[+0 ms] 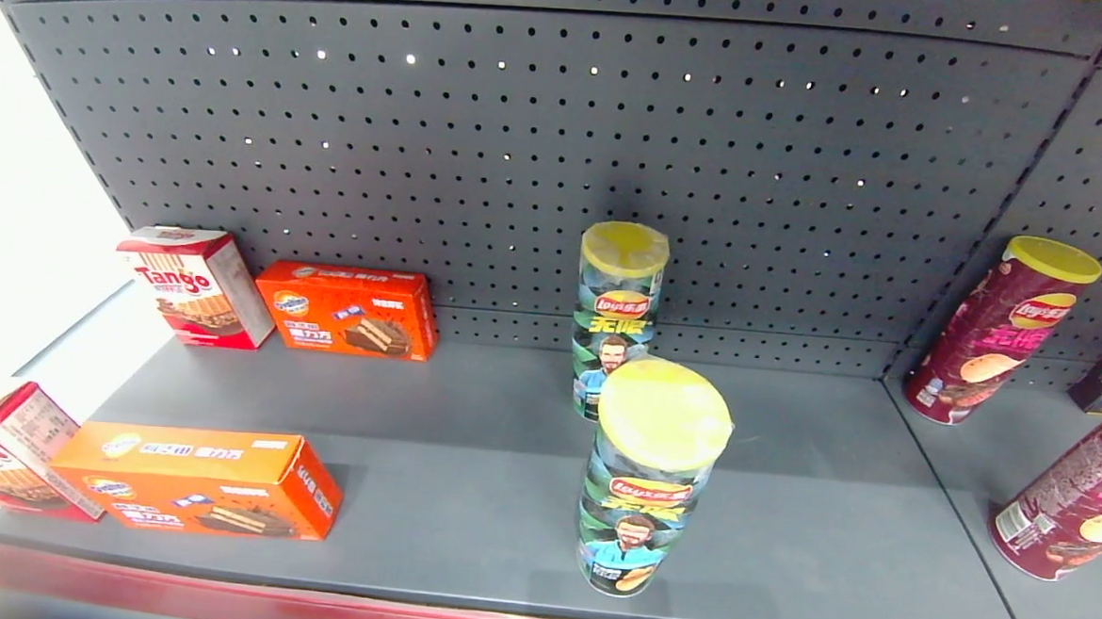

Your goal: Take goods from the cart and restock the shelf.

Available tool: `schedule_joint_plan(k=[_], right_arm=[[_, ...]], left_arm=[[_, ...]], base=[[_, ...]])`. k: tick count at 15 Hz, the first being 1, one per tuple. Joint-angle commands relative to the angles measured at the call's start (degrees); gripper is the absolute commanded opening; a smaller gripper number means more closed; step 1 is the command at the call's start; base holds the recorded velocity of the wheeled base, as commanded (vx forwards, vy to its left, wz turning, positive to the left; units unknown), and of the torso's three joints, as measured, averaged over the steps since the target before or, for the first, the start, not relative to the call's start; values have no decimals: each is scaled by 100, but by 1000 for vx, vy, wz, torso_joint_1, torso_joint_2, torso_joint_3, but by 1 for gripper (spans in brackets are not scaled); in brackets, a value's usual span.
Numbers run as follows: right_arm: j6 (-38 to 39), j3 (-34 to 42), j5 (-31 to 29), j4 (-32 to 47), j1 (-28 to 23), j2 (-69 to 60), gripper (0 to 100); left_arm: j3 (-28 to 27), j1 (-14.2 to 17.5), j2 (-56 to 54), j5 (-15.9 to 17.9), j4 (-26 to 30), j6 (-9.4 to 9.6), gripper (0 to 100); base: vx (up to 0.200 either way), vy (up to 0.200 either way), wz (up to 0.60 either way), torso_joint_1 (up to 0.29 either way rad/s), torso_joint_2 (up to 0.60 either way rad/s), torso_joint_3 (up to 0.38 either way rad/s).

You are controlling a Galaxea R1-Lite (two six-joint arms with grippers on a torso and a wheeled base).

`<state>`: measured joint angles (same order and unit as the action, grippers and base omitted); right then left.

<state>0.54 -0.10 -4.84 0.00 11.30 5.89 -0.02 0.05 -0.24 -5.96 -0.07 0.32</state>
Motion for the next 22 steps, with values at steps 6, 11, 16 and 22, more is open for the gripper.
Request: schedule_joint_plan(k=[6,11,16,22], right_arm=[[-1,1,9,0,13,9,100],[-10,1,27,9,21,18,100],[210,-1317,159,141,593,1274,100],[-344,-1985,1038,185,1357,3278,100]], left_arm=[[-24,-31,24,939,78,197,100],[-24,-40,24,1088,69,522,100],[-24,-40,24,1106,78,522,100],[-24,-40,24,1106,78,504,100]], base=[[0,0,0,0,0,0],[0,0,0,0,0,0],[0,0,0,0,0,0],[0,0,0,0,0,0]])
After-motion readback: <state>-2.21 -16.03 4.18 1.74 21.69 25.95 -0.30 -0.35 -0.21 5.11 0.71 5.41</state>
